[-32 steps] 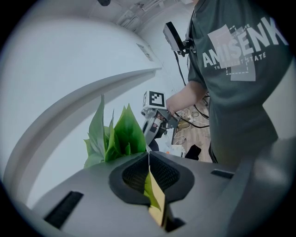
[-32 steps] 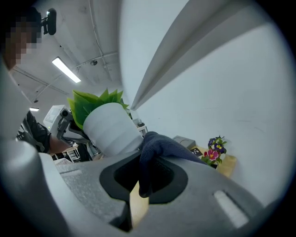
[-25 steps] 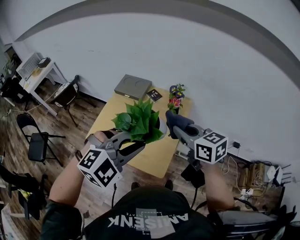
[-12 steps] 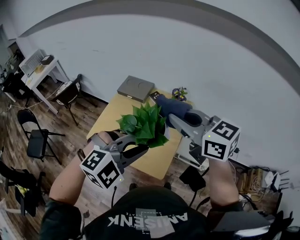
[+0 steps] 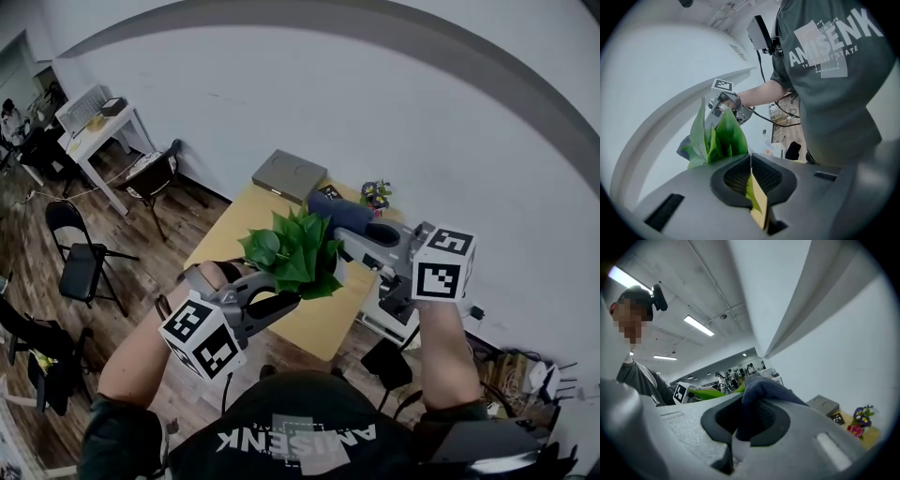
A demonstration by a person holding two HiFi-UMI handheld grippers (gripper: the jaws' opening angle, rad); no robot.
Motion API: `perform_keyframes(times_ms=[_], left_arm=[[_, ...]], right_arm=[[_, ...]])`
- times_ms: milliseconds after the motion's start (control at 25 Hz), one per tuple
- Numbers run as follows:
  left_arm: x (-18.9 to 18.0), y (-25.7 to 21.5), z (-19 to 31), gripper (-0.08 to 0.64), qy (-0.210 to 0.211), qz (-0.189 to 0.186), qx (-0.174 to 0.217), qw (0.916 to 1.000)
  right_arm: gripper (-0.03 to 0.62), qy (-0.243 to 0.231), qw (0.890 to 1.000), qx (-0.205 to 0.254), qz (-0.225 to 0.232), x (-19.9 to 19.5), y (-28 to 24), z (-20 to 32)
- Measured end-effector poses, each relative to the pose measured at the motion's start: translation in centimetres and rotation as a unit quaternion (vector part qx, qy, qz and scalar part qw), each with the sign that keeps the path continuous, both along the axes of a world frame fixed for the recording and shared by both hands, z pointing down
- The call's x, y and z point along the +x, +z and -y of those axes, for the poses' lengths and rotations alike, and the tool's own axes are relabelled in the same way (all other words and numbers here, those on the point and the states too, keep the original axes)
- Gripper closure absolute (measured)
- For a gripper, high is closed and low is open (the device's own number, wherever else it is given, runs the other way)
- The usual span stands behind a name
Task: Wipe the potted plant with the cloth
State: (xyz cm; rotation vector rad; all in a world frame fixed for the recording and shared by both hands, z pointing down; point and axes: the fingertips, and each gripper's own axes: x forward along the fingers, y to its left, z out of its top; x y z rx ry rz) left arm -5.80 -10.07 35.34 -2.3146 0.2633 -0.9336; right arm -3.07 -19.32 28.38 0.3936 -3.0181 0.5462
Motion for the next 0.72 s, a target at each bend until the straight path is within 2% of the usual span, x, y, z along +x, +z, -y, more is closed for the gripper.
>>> perform_keyframes(times_ms=[400,720], left_arm=[[-0.8,0.2,0.3,0.549,-0.016,0.0,-0.006,0.9998],[-1.1,-0.4,1.0,0.549,-0.02,-0.015,-0.017,0.9995]], right_arm=[[0.565,-0.011,0.999,-0.043,-0.007,0.0,3.9,1.2],[0.565,0.013,0.996,-0.092,-0.013,1.6,7.7,1.5]])
